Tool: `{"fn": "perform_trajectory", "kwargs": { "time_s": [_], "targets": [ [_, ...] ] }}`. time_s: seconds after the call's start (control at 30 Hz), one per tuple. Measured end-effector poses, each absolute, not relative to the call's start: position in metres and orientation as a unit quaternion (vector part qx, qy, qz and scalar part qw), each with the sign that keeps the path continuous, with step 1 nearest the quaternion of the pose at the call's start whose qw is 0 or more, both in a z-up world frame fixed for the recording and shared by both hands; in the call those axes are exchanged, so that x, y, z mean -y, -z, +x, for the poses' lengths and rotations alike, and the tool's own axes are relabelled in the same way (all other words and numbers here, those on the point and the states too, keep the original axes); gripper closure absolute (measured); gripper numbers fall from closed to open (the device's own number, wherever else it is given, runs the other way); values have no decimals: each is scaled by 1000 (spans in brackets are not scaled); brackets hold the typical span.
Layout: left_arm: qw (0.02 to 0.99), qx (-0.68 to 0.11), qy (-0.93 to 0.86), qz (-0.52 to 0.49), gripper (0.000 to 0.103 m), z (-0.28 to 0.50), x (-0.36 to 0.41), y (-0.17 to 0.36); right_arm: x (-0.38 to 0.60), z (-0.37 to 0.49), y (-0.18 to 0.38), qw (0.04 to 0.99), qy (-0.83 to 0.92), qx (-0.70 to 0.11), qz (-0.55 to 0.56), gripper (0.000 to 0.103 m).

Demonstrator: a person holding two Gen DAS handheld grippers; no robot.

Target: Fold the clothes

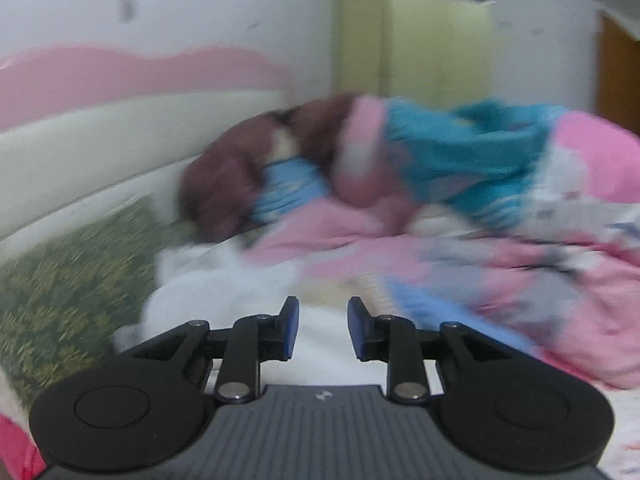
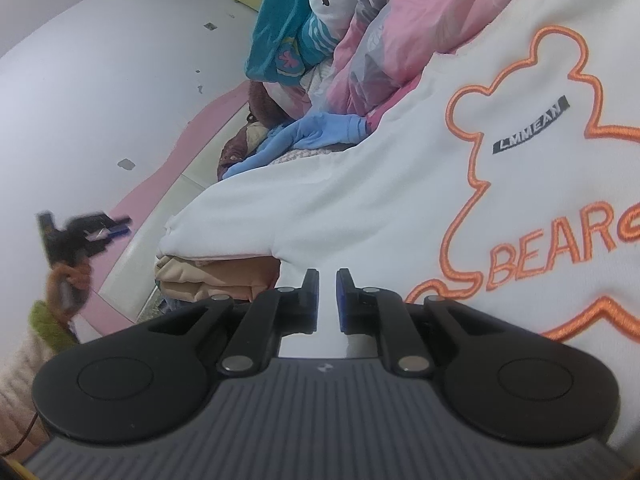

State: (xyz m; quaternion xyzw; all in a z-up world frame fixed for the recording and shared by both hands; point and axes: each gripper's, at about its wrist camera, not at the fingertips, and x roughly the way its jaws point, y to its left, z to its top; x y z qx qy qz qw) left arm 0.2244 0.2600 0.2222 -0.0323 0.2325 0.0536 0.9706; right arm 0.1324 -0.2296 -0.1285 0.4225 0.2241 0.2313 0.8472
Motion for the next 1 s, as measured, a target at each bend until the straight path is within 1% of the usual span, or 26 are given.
{"fn": "perform_trajectory", "kwargs": {
  "time_s": [0.07,0.17,0.33,0.43,0.47,0.53,0.6,0.7,0.8,0.9,1.0],
  "targets": [
    [976,-215,-8,-44,73,205,-227,-253,230,132,129,845,-234,-222,426,93],
    [981,-190,34,-27,68,175,-173,-282,231,132,129,843,-238,-217,430,91],
    [984,-148,103,0,68,125,-83,-330,235,128,128,840,-239,-207,440,86],
    [982,-122,144,17,59,94,-29,-359,237,124,125,839,-236,-210,443,83],
    [980,-121,156,21,56,87,-14,-361,238,121,123,838,-235,-211,444,83],
    [972,-160,170,11,56,94,-7,-327,241,114,113,842,-228,-216,439,83],
    [960,-214,180,-10,56,114,-9,-280,247,103,94,858,-214,-212,417,83],
    [933,-299,191,-64,57,151,-22,-193,257,89,55,889,-177,-211,366,83],
    [899,-375,199,-112,58,187,-38,-96,270,99,17,905,-155,-227,325,83],
    [879,-408,204,-143,59,209,-50,-15,270,138,-10,918,-131,-256,274,83],
    [890,-395,201,-109,59,216,-48,29,258,196,-18,923,-108,-296,219,83]
  ]
}}
